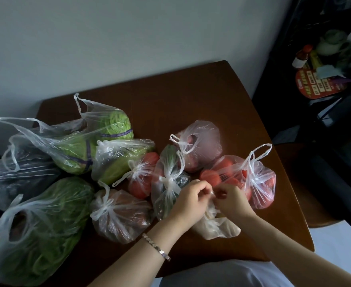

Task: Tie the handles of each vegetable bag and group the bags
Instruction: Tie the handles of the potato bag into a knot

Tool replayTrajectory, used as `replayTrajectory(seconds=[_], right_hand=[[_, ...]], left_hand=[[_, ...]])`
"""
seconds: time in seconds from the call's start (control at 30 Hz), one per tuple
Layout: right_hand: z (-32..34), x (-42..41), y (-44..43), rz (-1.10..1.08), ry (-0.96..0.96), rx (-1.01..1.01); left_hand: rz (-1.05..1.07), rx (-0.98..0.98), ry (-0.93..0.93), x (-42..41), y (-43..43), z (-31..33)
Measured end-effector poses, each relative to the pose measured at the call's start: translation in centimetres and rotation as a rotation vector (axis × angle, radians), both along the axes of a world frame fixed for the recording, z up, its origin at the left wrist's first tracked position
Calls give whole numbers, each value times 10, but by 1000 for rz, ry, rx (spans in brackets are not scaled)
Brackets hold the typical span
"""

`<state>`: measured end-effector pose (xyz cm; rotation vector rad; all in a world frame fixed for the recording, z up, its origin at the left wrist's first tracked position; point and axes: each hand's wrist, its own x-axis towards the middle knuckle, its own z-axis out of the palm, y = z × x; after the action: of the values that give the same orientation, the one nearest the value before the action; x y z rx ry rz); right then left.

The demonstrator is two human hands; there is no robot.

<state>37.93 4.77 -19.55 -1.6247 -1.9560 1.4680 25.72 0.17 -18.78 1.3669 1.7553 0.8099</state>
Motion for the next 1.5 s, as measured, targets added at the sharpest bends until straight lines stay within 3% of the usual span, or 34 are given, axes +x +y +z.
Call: replayTrajectory(seconds=[0.13,0.3,0.5,0.67,0.77,0.93,1.0,1.1,1.2,1.37,1.5], right_hand=[[9,7,-3,42,158,-33],[9,18,-3,-71,397,-204],[5,18,-11,-146,319,-55],[8,13,-12,-119,288,91],[8,11,-14,-113,333,61],[-1,14,-12,58,16,409],[-1,12,-12,79,-7,431],[4,4,-10,-36,103,306],[-5,10,-6,-190,162,25],[-46,57,-10,-269,-97,-265],[-49,54,-9,-426,-79,-358]], left_hand=[[173,-45,-86,-4,5,1],[335,-277,-309,1,8,2],[447,-403,-509,6,8,7],[535,-355,-379,8,6,6],[482,-297,-240,13,4,5],[483,-176,-118,23,2,-2],[497,-155,-74,25,2,-2],[520,-142,-39,24,2,0],[513,-159,74,11,1,-5],[491,-320,276,-30,-21,-36],[519,-402,315,-28,-23,-39]])
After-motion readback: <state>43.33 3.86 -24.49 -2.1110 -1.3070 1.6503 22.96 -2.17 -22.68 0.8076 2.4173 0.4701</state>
